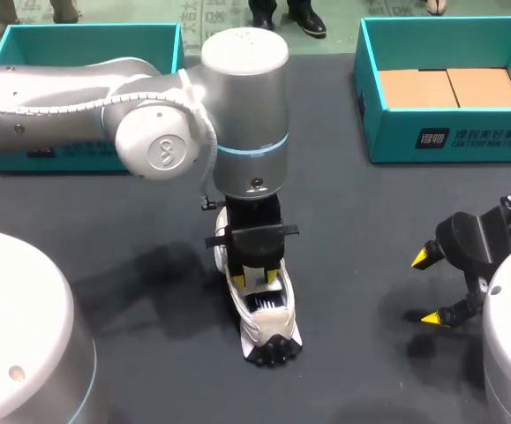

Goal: Take the shoe out of the shoebox, open the shoe tongue, remove and reinsert the insole, then place the shoe into the shoebox

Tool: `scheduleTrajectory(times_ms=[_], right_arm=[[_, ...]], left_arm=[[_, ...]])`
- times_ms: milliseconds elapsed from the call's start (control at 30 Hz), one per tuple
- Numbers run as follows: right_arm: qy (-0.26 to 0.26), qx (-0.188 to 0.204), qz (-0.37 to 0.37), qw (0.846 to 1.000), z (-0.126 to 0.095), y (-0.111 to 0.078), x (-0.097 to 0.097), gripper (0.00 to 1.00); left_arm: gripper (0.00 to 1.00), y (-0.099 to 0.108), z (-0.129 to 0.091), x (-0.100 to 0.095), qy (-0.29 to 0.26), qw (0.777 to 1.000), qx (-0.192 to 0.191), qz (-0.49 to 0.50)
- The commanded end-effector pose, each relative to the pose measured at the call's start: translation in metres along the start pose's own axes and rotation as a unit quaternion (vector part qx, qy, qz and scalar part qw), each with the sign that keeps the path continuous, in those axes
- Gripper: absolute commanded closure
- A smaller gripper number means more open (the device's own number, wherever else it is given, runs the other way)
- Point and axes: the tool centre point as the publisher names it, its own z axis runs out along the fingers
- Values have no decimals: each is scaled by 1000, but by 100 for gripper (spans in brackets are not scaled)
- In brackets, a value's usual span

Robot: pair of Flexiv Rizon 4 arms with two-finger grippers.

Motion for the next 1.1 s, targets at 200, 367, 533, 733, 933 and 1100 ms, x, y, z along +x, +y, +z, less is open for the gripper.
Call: scheduleTrajectory(times_ms=[200, 367, 533, 733, 933, 1100], right_arm=[[-2, 1, 0, 1000, -1, 0, 3, 0], [-2, 1, 0, 1000, -1, 0, 3, 0], [-2, 1, 0, 1000, -1, 0, 3, 0], [-2, 1, 0, 1000, -1, 0, 3, 0], [-2, 1, 0, 1000, -1, 0, 3, 0], [-2, 1, 0, 1000, -1, 0, 3, 0]], left_arm=[[39, -23, -52, 15, -28, 999, 1, -27], [25, -38, -74, 16, -26, 996, 25, -84], [7, -45, -84, 18, -31, 979, 71, -189], [0, -50, -89, 21, -32, 967, 46, -248], [0, -50, -89, 21, -32, 967, 46, -248], [0, -50, -89, 21, -32, 967, 46, -248]])
